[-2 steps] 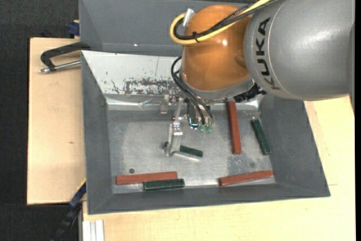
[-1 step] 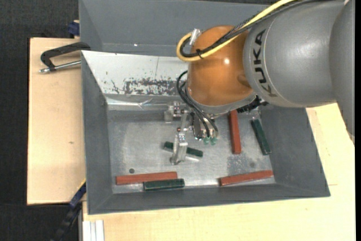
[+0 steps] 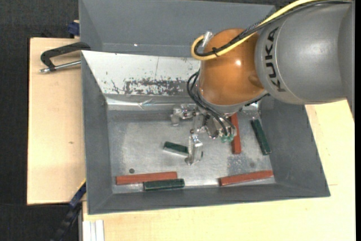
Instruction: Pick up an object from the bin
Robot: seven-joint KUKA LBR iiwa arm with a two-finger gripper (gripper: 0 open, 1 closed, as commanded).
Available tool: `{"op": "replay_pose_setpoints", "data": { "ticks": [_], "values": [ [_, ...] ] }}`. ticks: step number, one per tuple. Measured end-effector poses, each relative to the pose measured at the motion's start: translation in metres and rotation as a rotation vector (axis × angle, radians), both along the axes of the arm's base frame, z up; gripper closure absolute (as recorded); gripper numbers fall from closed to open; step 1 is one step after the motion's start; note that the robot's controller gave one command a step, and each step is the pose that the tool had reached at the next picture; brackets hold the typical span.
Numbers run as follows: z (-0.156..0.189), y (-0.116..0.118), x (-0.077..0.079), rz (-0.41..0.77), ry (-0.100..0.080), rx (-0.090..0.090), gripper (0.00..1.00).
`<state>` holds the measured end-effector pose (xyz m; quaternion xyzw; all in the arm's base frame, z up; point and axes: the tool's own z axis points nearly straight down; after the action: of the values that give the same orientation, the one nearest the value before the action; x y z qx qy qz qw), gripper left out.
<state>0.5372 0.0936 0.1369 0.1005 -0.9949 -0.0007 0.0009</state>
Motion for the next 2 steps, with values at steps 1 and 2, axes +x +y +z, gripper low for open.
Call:
{"op": "replay_pose_setpoints", "data": {
  "ticks": [1,2],
  "values": [
    [-0.0636,-0.0435,0.0250,0.056,-0.004,-0.001,1.00],
    [-0.0635,-0.0435,0.0250,0.057,-0.004,-0.001,1.00]
  ]
}}
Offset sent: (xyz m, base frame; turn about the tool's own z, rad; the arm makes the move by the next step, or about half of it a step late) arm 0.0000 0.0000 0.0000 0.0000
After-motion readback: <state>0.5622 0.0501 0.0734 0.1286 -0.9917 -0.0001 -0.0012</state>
